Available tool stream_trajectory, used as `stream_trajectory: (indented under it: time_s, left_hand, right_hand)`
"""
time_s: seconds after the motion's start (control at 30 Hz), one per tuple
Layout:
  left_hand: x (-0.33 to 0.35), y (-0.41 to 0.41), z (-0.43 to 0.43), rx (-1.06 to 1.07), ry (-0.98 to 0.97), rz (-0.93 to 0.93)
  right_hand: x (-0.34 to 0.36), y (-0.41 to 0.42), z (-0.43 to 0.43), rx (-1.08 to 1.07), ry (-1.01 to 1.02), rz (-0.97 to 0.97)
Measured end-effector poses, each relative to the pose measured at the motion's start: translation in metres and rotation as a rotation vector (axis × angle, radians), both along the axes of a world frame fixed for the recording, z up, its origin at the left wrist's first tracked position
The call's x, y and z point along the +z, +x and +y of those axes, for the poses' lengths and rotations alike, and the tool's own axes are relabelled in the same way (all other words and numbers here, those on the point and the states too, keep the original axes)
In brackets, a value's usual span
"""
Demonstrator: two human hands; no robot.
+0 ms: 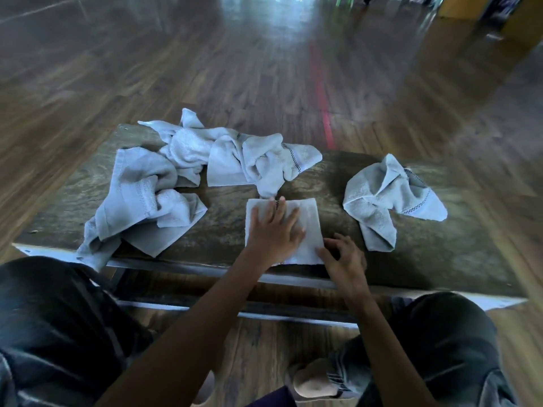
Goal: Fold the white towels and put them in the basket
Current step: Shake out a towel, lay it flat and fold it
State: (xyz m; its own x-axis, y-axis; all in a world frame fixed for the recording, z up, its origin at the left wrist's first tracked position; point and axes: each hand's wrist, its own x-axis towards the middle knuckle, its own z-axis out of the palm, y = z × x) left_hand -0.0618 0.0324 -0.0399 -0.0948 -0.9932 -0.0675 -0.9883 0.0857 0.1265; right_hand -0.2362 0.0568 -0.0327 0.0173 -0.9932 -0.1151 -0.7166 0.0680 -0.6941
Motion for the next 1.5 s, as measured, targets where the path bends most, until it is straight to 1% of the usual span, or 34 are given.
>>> stream_trajectory:
  time_s: [0.13,0.23,0.3,0.4,0.47,0.57,0.7,0.77,0.93,1.07,1.2,1.37,1.5]
  left_hand:
    - [0.013,0.004,-0.006,0.004,0.173,0.063]
    - [0.020,0.011,-0.011,0.003,0.233,0.101]
    - [0.014,0.011,-0.009,0.009,0.178,0.113]
    - [0.003,0.008,-0.002,0.022,-0.006,0.100]
    - [0.000,0.008,-0.001,0.021,-0.051,0.101]
    - [0.001,0.008,-0.001,0.022,-0.054,0.108]
    - [-0.001,0.007,0.000,0.028,-0.075,0.104]
    - [-0.001,0.007,0.000,0.029,-0.094,0.100]
    - [-0.001,0.008,0.000,0.026,-0.094,0.095]
    - [0.000,0.007,0.000,0.032,-0.089,0.082]
    - [0.001,0.006,-0.004,0.044,-0.036,0.072]
    - [0.000,0.006,-0.004,0.047,-0.036,0.080]
    - [0.003,0.007,-0.006,0.052,-0.001,0.092]
  right_hand:
    - [0.004,0.004,-0.003,-0.060,0.000,-0.099]
    - [0.005,0.006,-0.008,-0.067,0.015,-0.082]
    - [0.005,0.007,-0.009,-0.057,0.032,-0.052]
    - [0.007,0.009,-0.006,-0.085,0.046,-0.058]
    - [0.008,0.010,-0.004,-0.090,0.055,-0.037]
    - [0.011,0.010,-0.002,-0.079,0.061,-0.037]
    - [0.018,0.006,0.000,-0.044,0.088,-0.152]
    - [0.018,0.004,-0.002,-0.031,0.091,-0.166]
    - [0.015,0.007,-0.004,-0.007,0.109,-0.058]
    - [0.018,0.006,-0.005,0.012,0.137,-0.081]
    - [0.019,0.000,-0.002,0.034,0.157,-0.082]
    - [0.018,-0.006,0.001,0.112,0.172,-0.030]
    - [0.020,-0.010,-0.001,0.090,0.167,-0.002]
